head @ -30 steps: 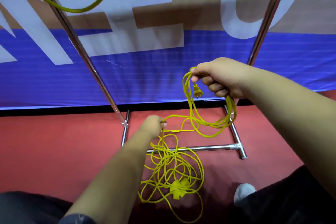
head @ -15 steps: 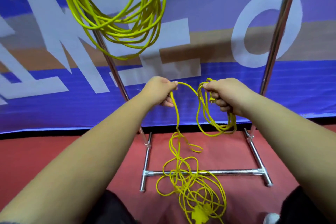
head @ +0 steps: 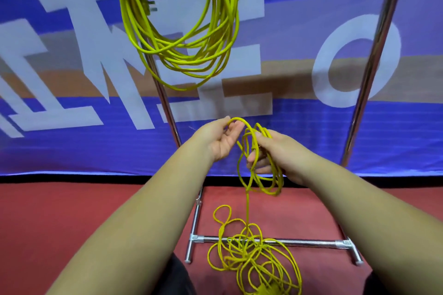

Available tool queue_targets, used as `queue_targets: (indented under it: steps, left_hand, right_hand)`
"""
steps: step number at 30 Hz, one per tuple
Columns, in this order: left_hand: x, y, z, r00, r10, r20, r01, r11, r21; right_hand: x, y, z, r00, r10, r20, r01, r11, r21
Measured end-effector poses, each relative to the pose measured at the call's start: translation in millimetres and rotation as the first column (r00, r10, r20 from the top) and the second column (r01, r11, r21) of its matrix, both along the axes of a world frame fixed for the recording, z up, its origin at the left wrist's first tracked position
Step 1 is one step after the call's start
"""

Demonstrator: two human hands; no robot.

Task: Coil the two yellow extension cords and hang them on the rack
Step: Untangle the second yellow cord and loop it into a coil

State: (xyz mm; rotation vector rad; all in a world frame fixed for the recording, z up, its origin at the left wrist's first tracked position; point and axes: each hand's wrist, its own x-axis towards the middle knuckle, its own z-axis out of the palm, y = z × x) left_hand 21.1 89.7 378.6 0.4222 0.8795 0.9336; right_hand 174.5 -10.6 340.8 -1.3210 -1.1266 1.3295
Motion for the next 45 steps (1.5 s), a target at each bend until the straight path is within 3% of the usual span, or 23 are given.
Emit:
queue_targets:
  steps: [4, 6, 7, 9, 12, 14, 16, 19, 21, 24, 27, 30, 32, 35, 39, 42, 45]
  left_hand:
    - [-10, 1, -19, 1.000, 0.009, -0.015, -0.010, 0.999, -0.048]
    - [-16, -3, -27, 0.966, -0.154, -0.206, 0.151, 0.988, -0.028]
    - [-19, -7, -32, 0.884, -0.279, -0.375, 0.290, 0.957, -0.027]
    - [-23, -19, -40, 0.577, -0.482, -0.659, 0.566, 0.818, -0.103]
    - [-20, -39, -51, 0.124, -0.585, -0.802, 0.831, 0.503, -0.239]
    - [-13, -47, -63, -0.039, -0.536, -0.843, 0.920, 0.311, -0.240]
    - [-5, -51, -74, -0.032, -0.426, -0.904, 0.959, 0.241, -0.148]
    - [6, -52, -73, 0.127, -0.236, -0.963, 0.961, 0.270, 0.061]
    - [8, -51, -68, 0.180, -0.148, -0.972, 0.959, 0.248, 0.139]
    - [4, -49, -65, 0.159, -0.187, -0.970, 0.974, 0.189, 0.123]
    - [-3, -53, -62, 0.146, -0.367, -0.919, 0.985, 0.144, 0.100]
    - [-8, -50, -64, 0.073, -0.532, -0.844, 0.991, 0.133, 0.002]
    - [-13, -45, -70, -0.006, -0.569, -0.822, 0.997, 0.061, -0.049]
    - [-17, -42, -84, -0.177, -0.543, -0.821, 0.984, -0.095, -0.149]
    - [-15, -48, -124, -0.389, -0.487, -0.782, 0.921, -0.184, -0.344]
    - [-8, -55, -150, -0.560, -0.348, -0.752, 0.829, -0.242, -0.505]
    - [-4, -63, -170, -0.560, -0.272, -0.782, 0.828, -0.222, -0.515]
  right_hand:
    - [-5, 2, -4, 0.994, -0.111, -0.002, 0.111, 0.994, 0.013]
    - [-6, 6, -6, 0.981, -0.191, -0.026, 0.191, 0.981, 0.011]
    - [-7, 7, -6, 0.972, -0.232, -0.039, 0.232, 0.973, 0.008]
    - [-6, 11, -6, 0.954, -0.291, -0.071, 0.292, 0.956, -0.002]
    - [1, 19, -8, 0.924, -0.343, -0.171, 0.339, 0.939, -0.057]
    - [7, 24, -9, 0.894, -0.378, -0.242, 0.367, 0.926, -0.091]
    - [13, 29, -8, 0.867, -0.411, -0.284, 0.398, 0.911, -0.103]
    - [19, 30, -4, 0.845, -0.444, -0.298, 0.429, 0.896, -0.116]
    - [22, 28, -1, 0.829, -0.449, -0.333, 0.430, 0.893, -0.134]
    - [27, 25, 1, 0.844, -0.415, -0.340, 0.393, 0.910, -0.136]
    - [33, 24, 1, 0.875, -0.362, -0.322, 0.338, 0.932, -0.129]
    - [37, 24, 0, 0.882, -0.355, -0.311, 0.330, 0.935, -0.131]
    - [38, 25, 1, 0.877, -0.350, -0.329, 0.326, 0.937, -0.128]
    - [39, 28, 3, 0.846, -0.371, -0.384, 0.348, 0.928, -0.130]
    - [44, 28, 3, 0.837, -0.338, -0.429, 0.307, 0.941, -0.143]
    - [48, 27, 4, 0.860, -0.281, -0.425, 0.244, 0.959, -0.142]
    - [49, 26, 7, 0.886, -0.251, -0.390, 0.224, 0.968, -0.114]
